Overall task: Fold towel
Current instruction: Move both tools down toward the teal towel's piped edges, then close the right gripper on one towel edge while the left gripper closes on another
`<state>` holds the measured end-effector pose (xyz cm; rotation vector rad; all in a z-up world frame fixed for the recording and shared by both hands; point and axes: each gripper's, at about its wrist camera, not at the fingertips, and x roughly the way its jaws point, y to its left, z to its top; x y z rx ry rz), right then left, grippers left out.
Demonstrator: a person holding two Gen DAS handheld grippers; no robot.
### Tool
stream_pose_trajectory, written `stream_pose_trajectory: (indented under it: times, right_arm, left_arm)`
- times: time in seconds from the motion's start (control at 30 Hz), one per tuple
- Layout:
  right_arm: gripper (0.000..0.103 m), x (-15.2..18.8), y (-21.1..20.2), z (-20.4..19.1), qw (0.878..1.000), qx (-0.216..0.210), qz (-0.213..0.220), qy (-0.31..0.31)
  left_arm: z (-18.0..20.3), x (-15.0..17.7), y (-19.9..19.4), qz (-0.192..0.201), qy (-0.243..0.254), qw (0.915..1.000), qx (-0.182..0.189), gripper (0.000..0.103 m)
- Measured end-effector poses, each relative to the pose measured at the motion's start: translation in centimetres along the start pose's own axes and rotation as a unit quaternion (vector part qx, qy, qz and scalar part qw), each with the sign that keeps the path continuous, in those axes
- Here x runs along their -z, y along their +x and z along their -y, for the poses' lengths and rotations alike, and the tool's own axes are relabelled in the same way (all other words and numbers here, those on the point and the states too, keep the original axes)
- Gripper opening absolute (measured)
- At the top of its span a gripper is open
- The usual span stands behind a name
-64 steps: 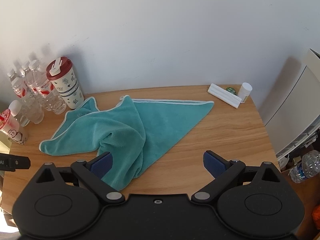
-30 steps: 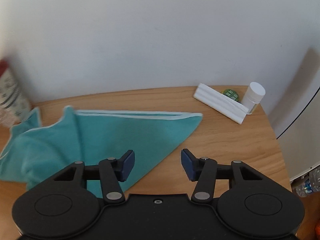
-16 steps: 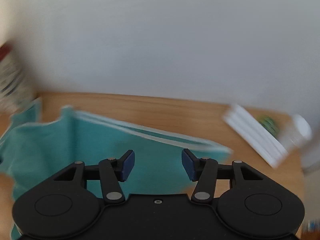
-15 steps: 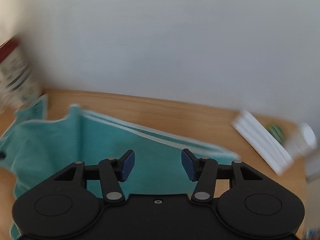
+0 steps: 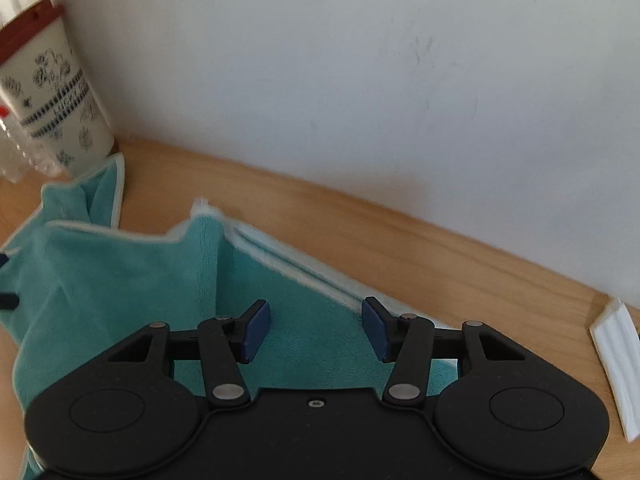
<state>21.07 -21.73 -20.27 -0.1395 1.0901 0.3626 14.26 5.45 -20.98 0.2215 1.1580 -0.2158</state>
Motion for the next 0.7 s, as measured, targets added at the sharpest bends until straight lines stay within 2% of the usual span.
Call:
stream_pose_trajectory:
  times: [0.03, 0.1, 0.2, 0.27, 0.33, 0.43, 0.7]
  right_arm:
    - [0.041, -0.1, 0.0, 0.1, 1.0, -0.001, 0.0, 0.001]
    - [0.008, -0.2, -0.3, 0.2, 1.0, -0.002, 0.001, 0.002]
    - [0.008, -0.4, -0.7, 0.4, 1.0, -0.003, 0.001, 0.004]
    - [0.007, -0.4, -1.0, 0.5, 1.0, -0.003, 0.002, 0.005]
    - [0.007, -0.5, -1.3, 0.6, 1.0, -0.004, 0.002, 0.006]
    - [0.007, -0.6, -1.8, 0.8, 1.0, -0.003, 0.003, 0.008]
    - [0.008, 1.1, -3.2, 1.0, 0.999, 0.037, 0.015, 0.007]
  left_arm:
    - [0.1, 0.0, 0.0, 0.0, 0.0, 1.0, 0.002, 0.05]
    - [0.2, 0.0, -0.2, 0.0, 0.004, 1.0, 0.007, 0.041]
    - [0.5, 0.0, -0.3, 0.004, 0.018, 0.9998, 0.011, 0.023]
    - [0.7, 0.0, -0.3, 0.006, 0.03, 0.9994, 0.013, 0.02]
    - [0.8, -0.1, -0.3, 0.008, 0.039, 0.9992, 0.008, 0.01]
    - [0.7, -0.1, -0.2, 0.009, 0.041, 0.9991, 0.005, 0.007]
    - [0.1, 0.0, 0.0, 0.008, 0.032, 0.9994, 0.005, 0.006]
